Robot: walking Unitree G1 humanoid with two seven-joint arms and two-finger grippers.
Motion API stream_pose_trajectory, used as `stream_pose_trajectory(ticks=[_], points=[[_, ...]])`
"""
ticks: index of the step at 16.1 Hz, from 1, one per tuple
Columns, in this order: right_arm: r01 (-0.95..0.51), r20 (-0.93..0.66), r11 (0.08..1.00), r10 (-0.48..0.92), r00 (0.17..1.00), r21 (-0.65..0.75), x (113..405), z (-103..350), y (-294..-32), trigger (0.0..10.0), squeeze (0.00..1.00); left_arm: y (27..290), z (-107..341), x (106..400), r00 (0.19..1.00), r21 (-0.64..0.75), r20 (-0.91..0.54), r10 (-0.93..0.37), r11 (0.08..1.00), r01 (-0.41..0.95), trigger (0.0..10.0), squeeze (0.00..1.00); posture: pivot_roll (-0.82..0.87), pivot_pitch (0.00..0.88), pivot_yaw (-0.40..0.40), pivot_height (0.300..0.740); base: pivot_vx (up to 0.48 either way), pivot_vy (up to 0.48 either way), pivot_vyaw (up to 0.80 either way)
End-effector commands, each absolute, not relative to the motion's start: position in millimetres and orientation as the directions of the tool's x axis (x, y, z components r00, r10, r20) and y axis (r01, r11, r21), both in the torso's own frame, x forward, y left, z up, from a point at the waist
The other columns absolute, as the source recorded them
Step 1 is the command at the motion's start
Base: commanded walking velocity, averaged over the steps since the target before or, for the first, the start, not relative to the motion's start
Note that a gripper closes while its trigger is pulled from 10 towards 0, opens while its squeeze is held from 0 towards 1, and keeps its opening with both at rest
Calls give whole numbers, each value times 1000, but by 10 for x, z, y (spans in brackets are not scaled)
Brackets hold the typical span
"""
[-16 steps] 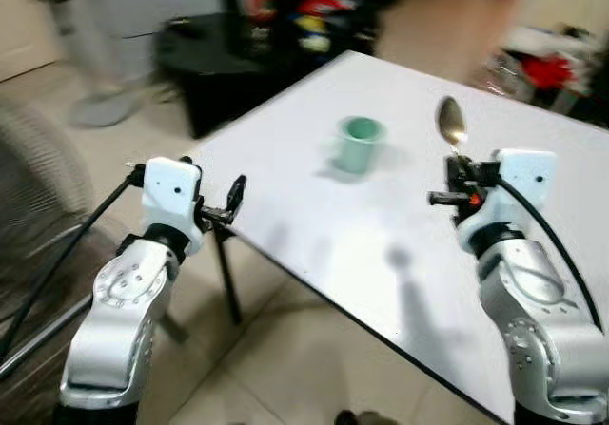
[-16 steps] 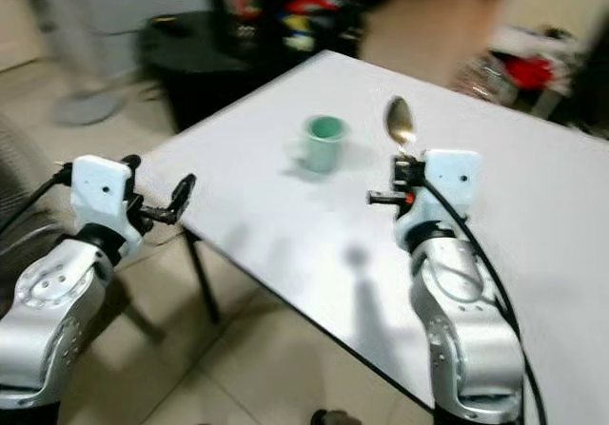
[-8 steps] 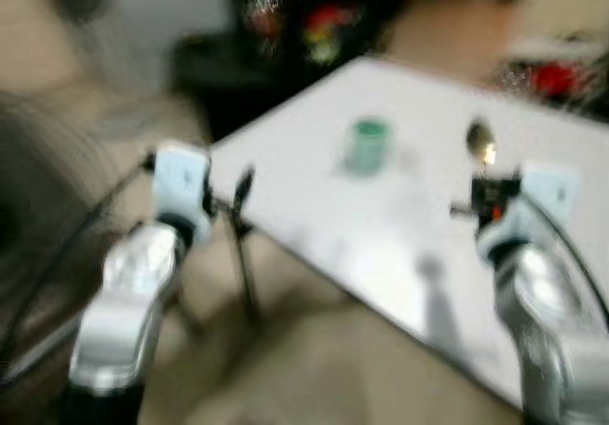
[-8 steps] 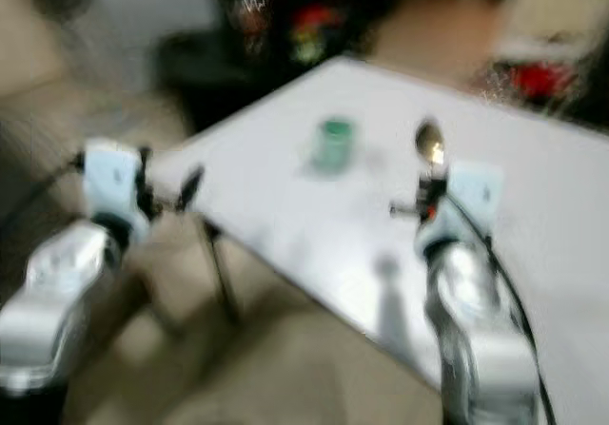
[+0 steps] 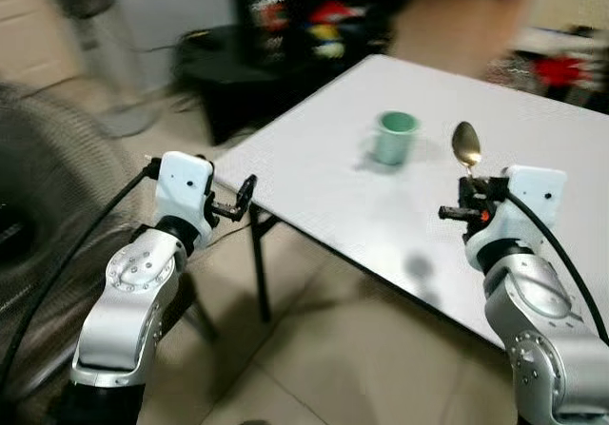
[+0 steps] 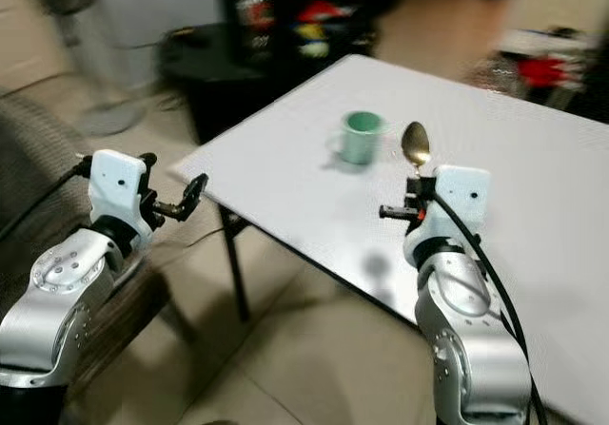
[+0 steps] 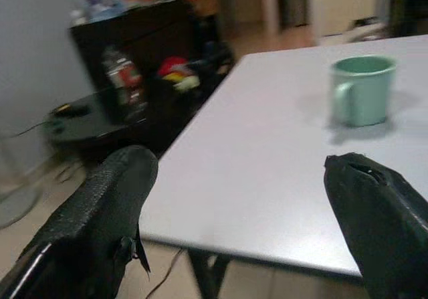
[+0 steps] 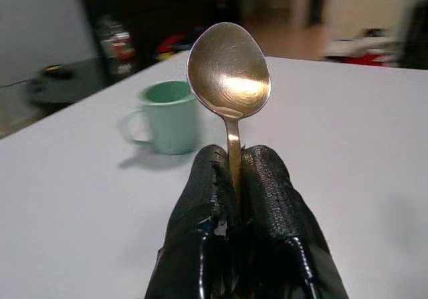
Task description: Setting the table
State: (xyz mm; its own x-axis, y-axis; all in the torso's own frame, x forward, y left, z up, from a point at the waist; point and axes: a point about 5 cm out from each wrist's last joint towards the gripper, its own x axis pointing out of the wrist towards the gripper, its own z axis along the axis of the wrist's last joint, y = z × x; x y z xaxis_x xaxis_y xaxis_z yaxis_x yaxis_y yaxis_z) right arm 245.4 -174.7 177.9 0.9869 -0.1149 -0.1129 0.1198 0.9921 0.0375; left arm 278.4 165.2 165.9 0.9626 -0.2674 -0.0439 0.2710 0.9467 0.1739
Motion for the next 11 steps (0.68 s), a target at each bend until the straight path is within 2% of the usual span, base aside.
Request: stream_pose_trajectory(ticks=[1, 9, 11], points=[[133, -101, 990, -128, 987, 44, 2433, 1810, -1764, 10000, 0, 1642, 1695, 2806, 960, 180, -31, -279, 943, 280, 10000, 0, 61, 0, 62, 740, 0, 277, -800], [141, -114, 988, -134, 984, 63, 2419, 1789, -1754, 10000, 0, 1623, 1711, 2825, 954, 189, -29, -300, 935, 300, 10000, 0, 61, 0, 69, 740, 0, 343, -800], [138, -122, 988, -129, 984, 71, 2422, 1778, -1745, 10000, 0, 1632, 1715, 2826, 953, 192, -30, -300, 934, 300, 10000, 0, 66, 0, 70, 740, 0, 360, 0]])
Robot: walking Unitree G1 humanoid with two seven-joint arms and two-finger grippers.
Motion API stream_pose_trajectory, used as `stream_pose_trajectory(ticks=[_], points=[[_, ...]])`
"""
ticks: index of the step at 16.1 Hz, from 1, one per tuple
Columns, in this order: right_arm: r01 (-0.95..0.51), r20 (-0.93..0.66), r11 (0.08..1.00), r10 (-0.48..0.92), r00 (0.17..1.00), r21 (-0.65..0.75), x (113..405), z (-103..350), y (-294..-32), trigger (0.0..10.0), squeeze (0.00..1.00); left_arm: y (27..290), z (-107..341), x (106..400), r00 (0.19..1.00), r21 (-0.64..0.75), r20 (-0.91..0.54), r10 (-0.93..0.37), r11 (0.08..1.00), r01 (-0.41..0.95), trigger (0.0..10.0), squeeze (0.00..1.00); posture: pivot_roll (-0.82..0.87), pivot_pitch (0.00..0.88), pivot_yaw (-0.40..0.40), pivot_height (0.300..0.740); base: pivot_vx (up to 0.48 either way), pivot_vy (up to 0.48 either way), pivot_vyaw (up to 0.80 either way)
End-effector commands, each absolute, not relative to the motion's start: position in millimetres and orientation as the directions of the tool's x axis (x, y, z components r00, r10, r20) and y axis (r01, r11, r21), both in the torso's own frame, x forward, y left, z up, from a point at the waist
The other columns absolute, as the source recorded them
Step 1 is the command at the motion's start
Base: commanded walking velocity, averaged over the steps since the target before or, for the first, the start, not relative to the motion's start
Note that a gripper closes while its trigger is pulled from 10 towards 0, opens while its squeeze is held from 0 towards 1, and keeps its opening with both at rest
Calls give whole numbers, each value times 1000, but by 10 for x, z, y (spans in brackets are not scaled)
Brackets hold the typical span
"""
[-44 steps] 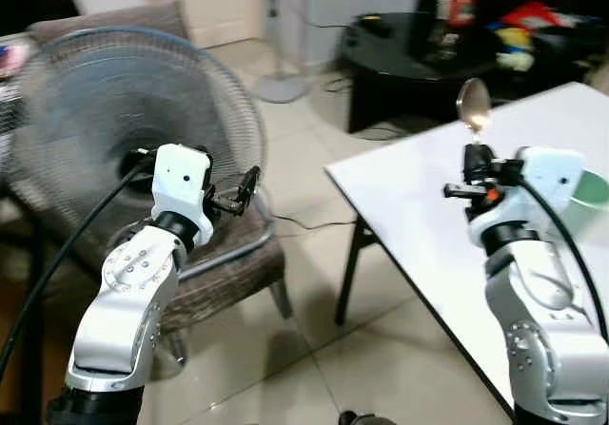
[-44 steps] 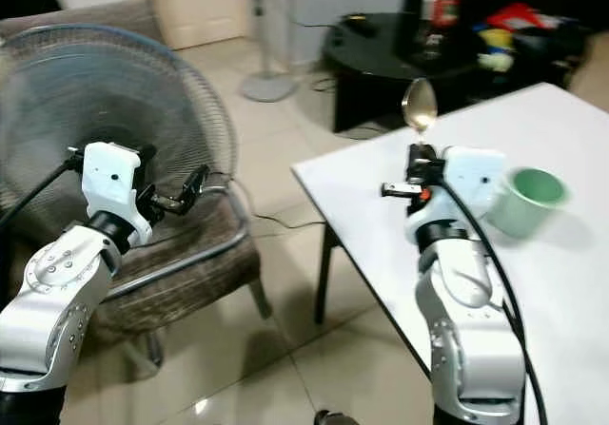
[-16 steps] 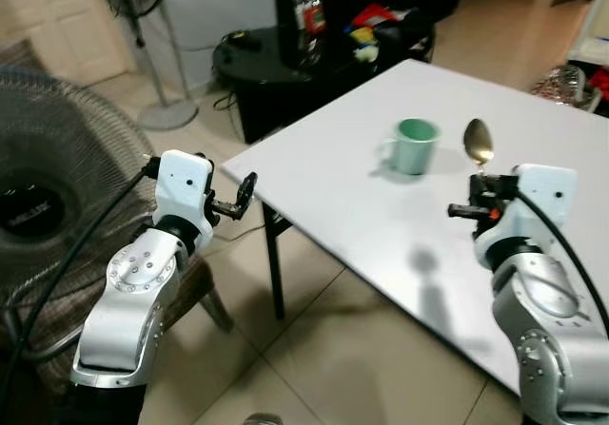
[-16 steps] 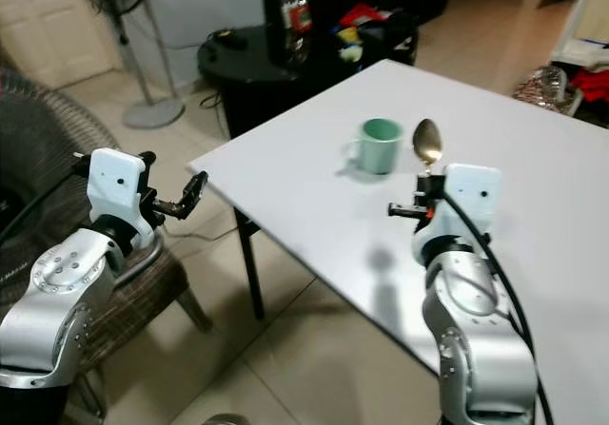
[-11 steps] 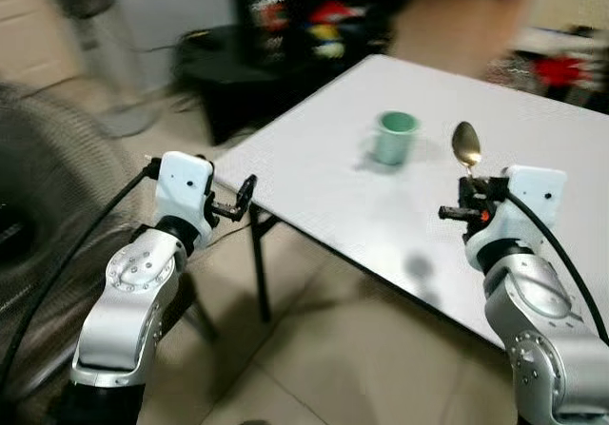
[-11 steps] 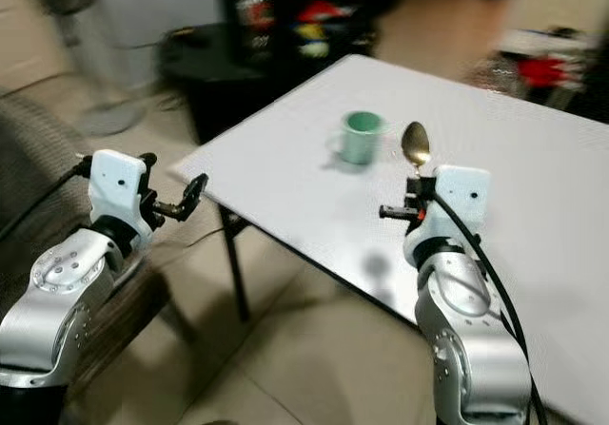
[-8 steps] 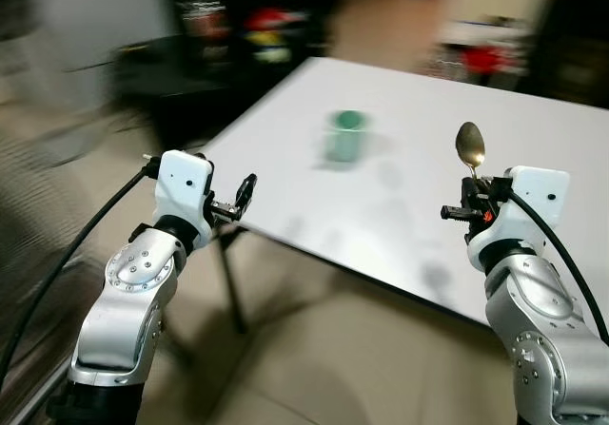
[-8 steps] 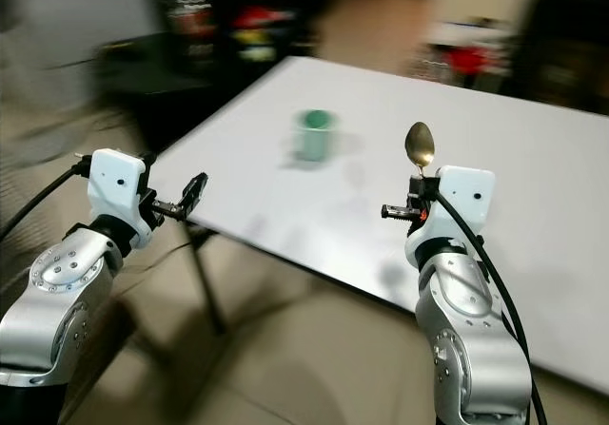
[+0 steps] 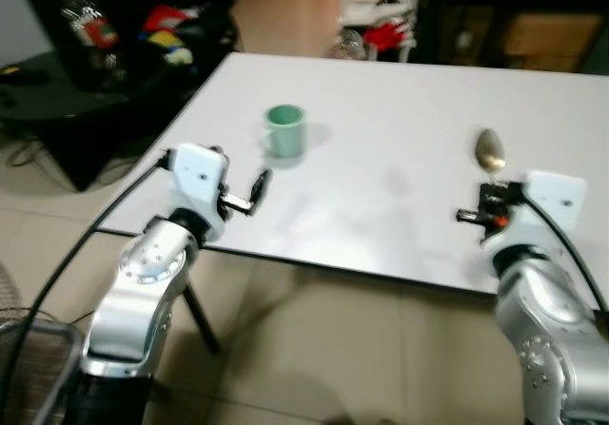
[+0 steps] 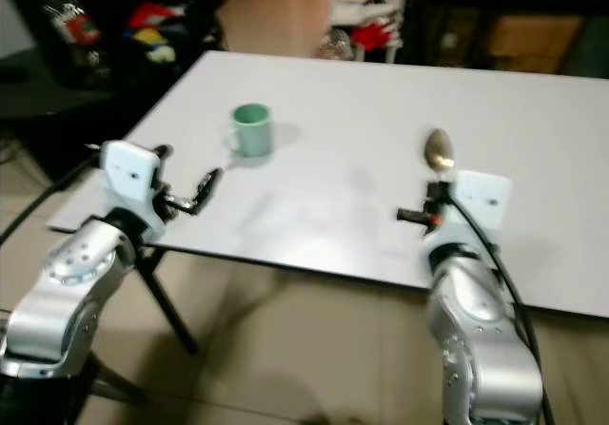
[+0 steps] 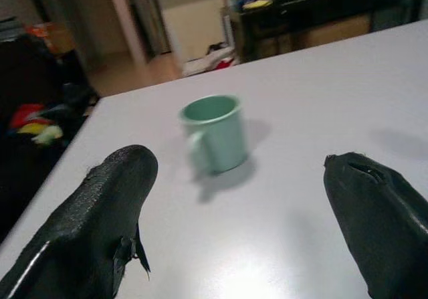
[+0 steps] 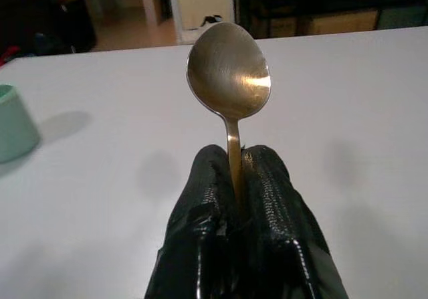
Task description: Setting the table
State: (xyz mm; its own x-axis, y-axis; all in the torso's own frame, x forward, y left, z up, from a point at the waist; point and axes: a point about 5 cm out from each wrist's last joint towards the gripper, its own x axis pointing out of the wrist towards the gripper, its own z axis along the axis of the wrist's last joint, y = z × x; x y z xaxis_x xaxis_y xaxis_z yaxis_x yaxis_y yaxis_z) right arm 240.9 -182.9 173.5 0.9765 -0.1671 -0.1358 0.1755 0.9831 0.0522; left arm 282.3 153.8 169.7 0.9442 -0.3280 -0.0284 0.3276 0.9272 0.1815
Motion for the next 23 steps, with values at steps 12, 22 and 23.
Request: stream_pose_trajectory(ticks=[12, 22, 23], points=[[159, -205, 985, -143, 968, 62, 2427, 1683, -1775, 10000, 0, 1594, 1717, 2854, 945, 230, -38, -325, 917, 325, 10000, 0, 60, 0, 76, 740, 0, 256, 0], [63, -262, 997, -74, 962, -52, 3000, 1637, -1792, 10000, 0, 1429, 1610, 2749, 894, 100, -85, -440, 889, 447, 10000, 0, 71, 0, 47, 740, 0, -136, 0], [44, -270, 997, -61, 961, -68, 3120, 1618, -1783, 10000, 0, 1410, 1607, 2730, 886, 98, -89, -455, 881, 463, 10000, 0, 73, 0, 44, 740, 0, 0, 0]])
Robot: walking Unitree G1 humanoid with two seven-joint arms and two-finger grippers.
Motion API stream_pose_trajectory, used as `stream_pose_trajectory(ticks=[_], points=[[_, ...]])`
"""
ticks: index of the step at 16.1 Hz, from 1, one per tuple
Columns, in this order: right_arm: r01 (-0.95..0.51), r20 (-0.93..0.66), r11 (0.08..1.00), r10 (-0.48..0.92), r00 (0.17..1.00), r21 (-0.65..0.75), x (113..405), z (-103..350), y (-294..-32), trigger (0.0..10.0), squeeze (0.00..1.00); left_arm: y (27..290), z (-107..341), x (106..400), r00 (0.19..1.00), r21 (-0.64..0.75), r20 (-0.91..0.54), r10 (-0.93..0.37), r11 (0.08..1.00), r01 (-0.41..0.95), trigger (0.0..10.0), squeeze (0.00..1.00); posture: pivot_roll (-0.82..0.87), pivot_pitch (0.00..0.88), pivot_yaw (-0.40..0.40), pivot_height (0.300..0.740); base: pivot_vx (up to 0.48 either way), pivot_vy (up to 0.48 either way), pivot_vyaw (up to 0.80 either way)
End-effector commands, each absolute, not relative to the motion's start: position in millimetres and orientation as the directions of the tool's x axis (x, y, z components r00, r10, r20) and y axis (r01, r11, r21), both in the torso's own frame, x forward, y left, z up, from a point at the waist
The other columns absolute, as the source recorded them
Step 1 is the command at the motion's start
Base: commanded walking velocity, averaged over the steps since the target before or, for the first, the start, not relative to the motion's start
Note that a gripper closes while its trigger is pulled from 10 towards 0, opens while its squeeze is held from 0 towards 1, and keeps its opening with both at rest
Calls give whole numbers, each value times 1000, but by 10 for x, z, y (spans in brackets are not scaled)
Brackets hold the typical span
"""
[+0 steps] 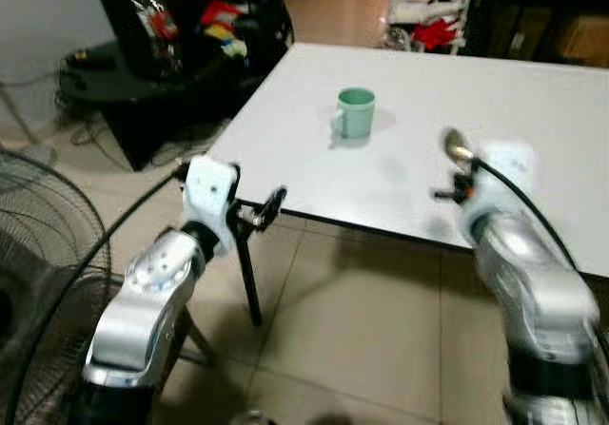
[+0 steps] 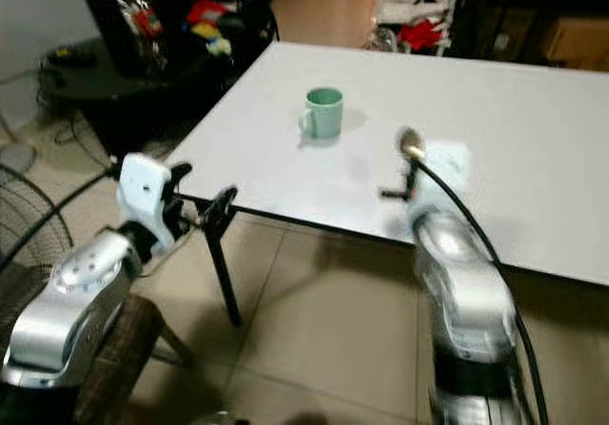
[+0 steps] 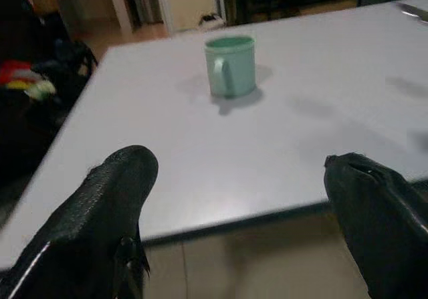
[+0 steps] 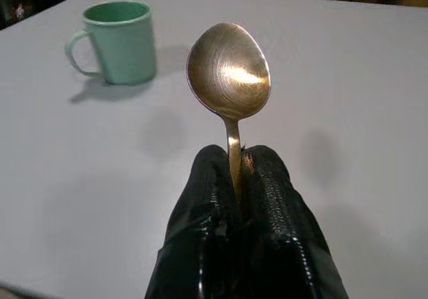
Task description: Setting the table
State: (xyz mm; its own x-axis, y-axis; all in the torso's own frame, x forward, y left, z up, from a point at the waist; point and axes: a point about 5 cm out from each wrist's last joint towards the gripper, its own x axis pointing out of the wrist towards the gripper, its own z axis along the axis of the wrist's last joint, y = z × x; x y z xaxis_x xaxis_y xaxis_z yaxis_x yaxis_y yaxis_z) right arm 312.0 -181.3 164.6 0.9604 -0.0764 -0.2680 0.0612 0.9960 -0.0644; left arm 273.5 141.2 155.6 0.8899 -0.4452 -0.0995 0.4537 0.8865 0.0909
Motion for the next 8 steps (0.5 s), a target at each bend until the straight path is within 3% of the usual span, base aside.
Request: stream_pose_trajectory(ticks=[1, 5, 8], points=[[33, -290, 997, -52, 956, -68, 3317, 1559, -1770, 10000, 0, 1397, 1608, 2712, 881, 98, -94, -464, 876, 472, 10000, 0, 76, 0, 41, 740, 0, 0, 0], [38, -338, 994, -71, 939, -103, 3829, 1476, -1772, 10000, 0, 1320, 1659, 2622, 817, 82, -112, -566, 814, 575, 10000, 0, 118, 0, 23, 740, 0, 0, 0], [63, -345, 989, -106, 933, -135, 3945, 1483, -1834, 10000, 0, 1307, 1722, 2531, 797, 84, -116, -593, 794, 602, 10000, 0, 162, 0, -3, 740, 0, 0, 0]])
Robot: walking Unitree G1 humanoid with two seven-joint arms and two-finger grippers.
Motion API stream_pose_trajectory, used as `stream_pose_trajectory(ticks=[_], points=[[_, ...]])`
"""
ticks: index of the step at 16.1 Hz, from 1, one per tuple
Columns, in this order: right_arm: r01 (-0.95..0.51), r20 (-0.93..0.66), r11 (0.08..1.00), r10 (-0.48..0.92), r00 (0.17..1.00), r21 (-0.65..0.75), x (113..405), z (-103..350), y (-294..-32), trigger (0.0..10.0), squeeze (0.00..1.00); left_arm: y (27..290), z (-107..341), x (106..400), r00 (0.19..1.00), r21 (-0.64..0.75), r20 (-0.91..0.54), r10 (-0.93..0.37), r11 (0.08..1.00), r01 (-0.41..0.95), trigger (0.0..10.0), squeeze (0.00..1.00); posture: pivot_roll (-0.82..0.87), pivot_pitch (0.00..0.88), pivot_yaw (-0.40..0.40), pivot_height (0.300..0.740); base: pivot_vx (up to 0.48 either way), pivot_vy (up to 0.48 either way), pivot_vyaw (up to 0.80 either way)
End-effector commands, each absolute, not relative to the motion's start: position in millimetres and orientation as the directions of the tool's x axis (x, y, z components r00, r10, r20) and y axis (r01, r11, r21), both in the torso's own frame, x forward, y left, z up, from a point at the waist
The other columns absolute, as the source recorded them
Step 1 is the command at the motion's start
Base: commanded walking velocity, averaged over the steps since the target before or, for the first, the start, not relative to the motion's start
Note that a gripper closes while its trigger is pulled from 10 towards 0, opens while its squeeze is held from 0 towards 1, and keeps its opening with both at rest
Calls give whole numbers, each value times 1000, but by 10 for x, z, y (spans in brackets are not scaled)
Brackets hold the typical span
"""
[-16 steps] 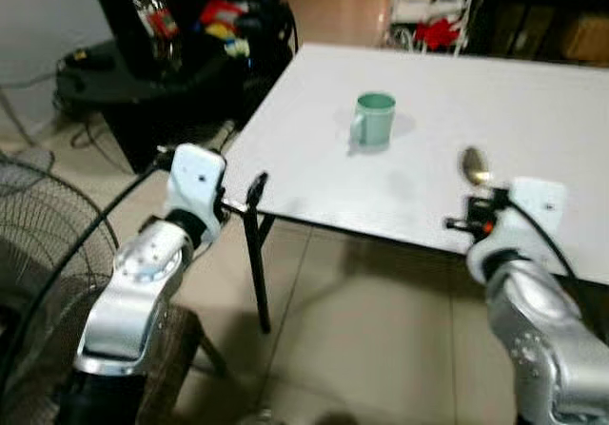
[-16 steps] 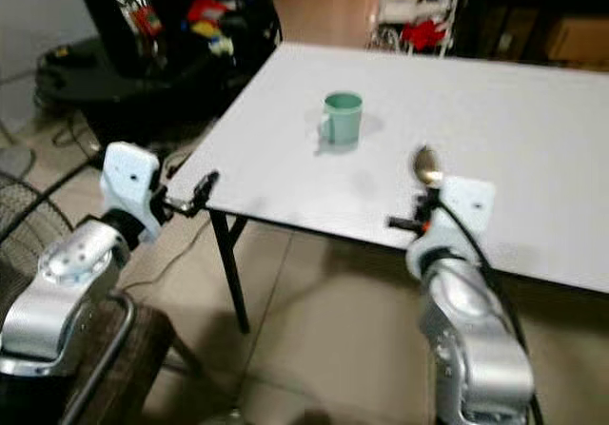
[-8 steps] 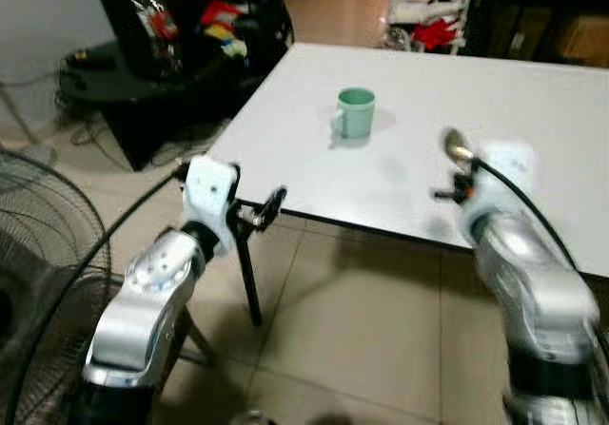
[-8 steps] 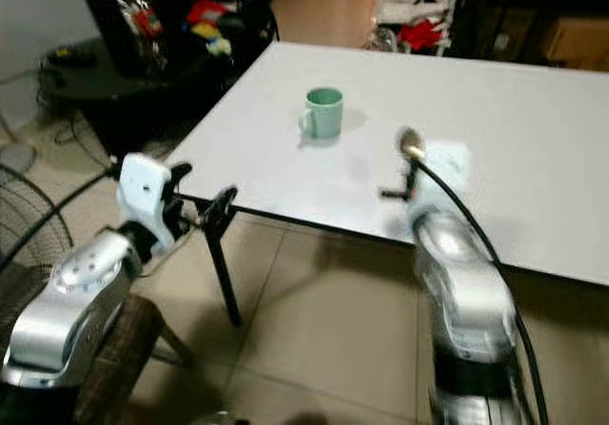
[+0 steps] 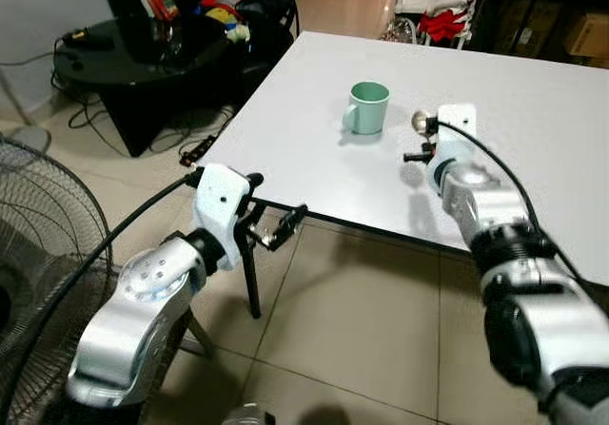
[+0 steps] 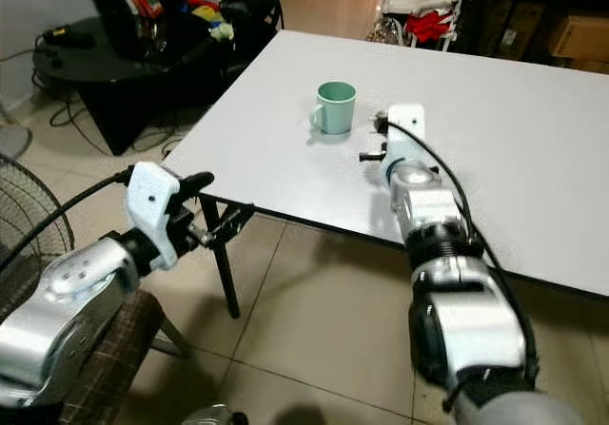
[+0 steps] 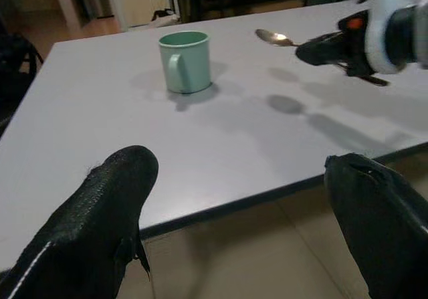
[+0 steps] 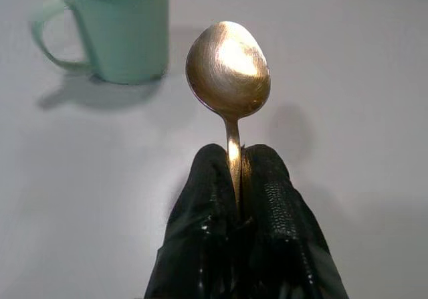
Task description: Setting the table
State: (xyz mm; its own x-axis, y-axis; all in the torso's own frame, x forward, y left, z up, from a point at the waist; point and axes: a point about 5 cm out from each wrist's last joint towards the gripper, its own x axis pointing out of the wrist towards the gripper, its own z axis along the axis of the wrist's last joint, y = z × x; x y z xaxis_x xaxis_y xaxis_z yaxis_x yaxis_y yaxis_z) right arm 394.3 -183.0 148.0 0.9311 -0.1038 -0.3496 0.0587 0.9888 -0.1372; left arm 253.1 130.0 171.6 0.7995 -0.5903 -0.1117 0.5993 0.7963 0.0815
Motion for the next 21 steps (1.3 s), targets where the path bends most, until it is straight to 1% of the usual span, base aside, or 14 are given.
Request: stream_pose_trajectory(ticks=[1, 3, 7, 11, 13, 17, 21], points=[[70, -350, 985, -123, 929, -159, 3947, 1468, -1862, 10000, 0, 1313, 1747, 2502, 794, 85, -115, -596, 791, 606, 10000, 0, 173, 0, -12, 740, 0, 0, 0], [104, -363, 979, -161, 918, -174, 3941, 1391, -1910, 10000, 0, 1330, 1785, 2414, 789, 77, -125, -601, 787, 612, 10000, 0, 193, 0, -12, 740, 0, 0, 0], [122, -368, 980, -174, 913, -160, 3898, 1270, -1962, 10000, 0, 1315, 1815, 2350, 780, 72, -136, -611, 779, 622, 10000, 0, 210, 0, 2, 740, 0, 0, 0], [169, -376, 972, -220, 900, -164, 3851, 1210, -2112, 10000, 0, 1317, 1854, 2286, 769, 68, -151, -622, 769, 635, 10000, 0, 215, 7, 18, 740, 0, 0, 0], [174, -379, 970, -227, 897, -168, 3834, 1196, -2170, 10000, 0, 1301, 1858, 2262, 755, 65, -159, -636, 757, 651, 10000, 0, 219, 20, 23, 740, 0, 0, 0], [185, -379, 964, -246, 892, -192, 3805, 1188, -2286, 10000, 0, 1291, 1878, 2128, 723, 67, -197, -662, 727, 684, 10000, 0, 248, 78, 36, 740, 0, 0, 0], [208, -396, 958, -272, 877, -197, 3766, 1132, -2335, 10000, 0, 1309, 1890, 2034, 709, 65, -229, -667, 716, 695, 10000, 0, 264, 112, 39, 740, 0, 0, 0]])
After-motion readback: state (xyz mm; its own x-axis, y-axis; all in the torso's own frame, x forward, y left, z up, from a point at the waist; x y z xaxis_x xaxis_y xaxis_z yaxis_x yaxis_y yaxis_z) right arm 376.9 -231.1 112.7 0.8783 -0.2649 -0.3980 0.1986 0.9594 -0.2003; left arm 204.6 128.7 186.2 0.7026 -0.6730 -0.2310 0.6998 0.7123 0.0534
